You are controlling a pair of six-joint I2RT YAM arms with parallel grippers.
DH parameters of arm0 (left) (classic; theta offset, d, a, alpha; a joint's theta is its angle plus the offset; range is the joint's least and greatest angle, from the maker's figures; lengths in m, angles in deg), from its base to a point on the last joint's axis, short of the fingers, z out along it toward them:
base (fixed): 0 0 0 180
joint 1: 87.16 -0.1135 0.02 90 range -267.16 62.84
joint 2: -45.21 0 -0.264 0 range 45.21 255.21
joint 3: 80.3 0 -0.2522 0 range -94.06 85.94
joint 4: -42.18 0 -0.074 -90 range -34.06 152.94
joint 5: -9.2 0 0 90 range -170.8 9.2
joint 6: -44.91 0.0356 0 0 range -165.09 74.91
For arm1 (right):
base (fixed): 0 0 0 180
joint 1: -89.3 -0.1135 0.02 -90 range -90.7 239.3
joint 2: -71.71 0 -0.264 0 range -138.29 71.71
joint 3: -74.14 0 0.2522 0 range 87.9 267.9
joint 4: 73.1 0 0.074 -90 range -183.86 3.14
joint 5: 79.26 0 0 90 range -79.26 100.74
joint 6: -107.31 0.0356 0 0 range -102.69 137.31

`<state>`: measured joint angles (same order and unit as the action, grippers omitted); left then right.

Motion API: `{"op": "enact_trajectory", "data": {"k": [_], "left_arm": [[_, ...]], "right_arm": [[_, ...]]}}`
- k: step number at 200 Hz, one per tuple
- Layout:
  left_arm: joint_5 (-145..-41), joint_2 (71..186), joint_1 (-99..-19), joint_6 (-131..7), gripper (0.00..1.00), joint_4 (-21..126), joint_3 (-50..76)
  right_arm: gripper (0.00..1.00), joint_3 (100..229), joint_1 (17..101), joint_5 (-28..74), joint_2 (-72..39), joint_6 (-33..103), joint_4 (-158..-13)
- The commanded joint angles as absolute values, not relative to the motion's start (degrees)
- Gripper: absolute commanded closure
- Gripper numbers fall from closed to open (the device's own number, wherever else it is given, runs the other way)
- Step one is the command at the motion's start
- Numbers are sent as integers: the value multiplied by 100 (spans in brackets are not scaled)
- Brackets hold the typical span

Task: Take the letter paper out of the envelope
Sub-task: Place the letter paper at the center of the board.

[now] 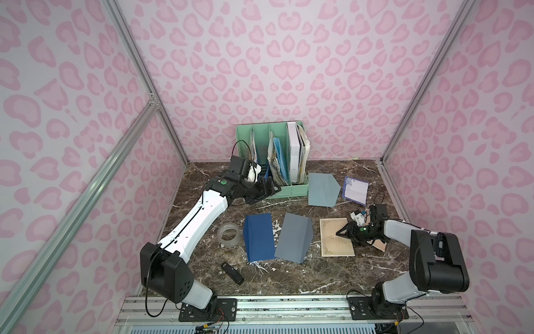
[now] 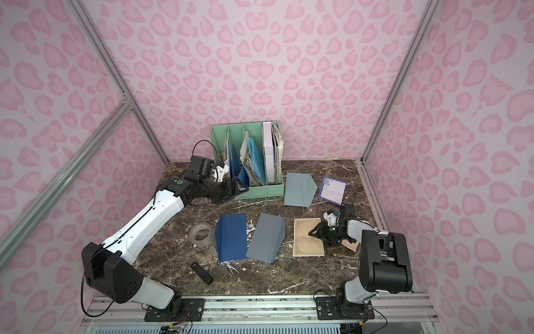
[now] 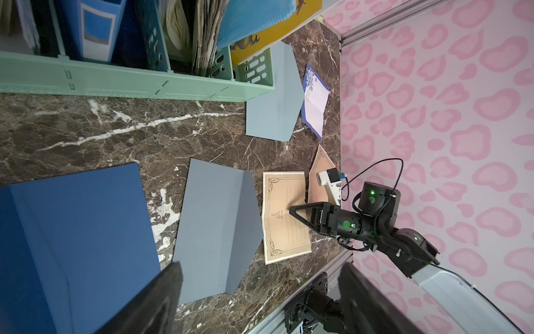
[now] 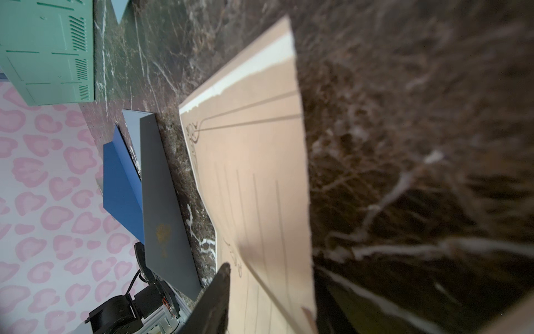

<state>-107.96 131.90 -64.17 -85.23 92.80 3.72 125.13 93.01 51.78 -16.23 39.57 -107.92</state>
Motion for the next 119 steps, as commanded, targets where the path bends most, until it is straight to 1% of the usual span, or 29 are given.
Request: {"op": "enact_trajectory", "data": {"k": [1, 47, 81, 119], "left_arm": [[-10816, 13210, -6421, -8455, 14, 9230, 341], [-10822, 13213, -6422, -8449, 14, 9213, 347], [-10821, 13204, -6422, -8469, 14, 9180, 369], [-10822, 13189, -6422, -8456, 15, 9180, 381]], "right_arm": [[58, 12565, 9303, 4990, -1661, 3880, -10983], [56, 12694, 9187, 4921, -1731, 3819, -11117], [54, 12789, 8763, 4550, -1723, 3988, -11183], [51, 12979, 8690, 3981, -1646, 4087, -11452]]}}
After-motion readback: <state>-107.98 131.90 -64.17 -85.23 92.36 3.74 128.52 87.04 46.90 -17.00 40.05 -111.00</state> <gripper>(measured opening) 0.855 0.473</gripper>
